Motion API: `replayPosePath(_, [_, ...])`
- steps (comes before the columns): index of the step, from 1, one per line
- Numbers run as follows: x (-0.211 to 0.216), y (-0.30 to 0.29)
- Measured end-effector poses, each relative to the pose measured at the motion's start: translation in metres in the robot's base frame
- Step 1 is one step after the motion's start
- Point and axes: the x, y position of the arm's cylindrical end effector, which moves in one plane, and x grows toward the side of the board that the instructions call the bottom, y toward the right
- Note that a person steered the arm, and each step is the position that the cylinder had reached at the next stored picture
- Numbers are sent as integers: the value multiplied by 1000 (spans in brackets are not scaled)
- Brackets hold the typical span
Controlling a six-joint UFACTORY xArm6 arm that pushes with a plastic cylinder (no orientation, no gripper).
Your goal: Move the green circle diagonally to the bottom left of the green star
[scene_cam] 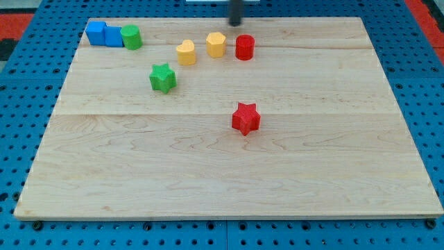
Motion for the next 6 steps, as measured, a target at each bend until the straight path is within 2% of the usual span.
replayPosePath(2, [2, -83])
replayPosePath(3, [15, -102])
replayPosePath(4, [43, -138])
replayPosePath(5, [66, -146])
replayPosePath(6, [131, -175])
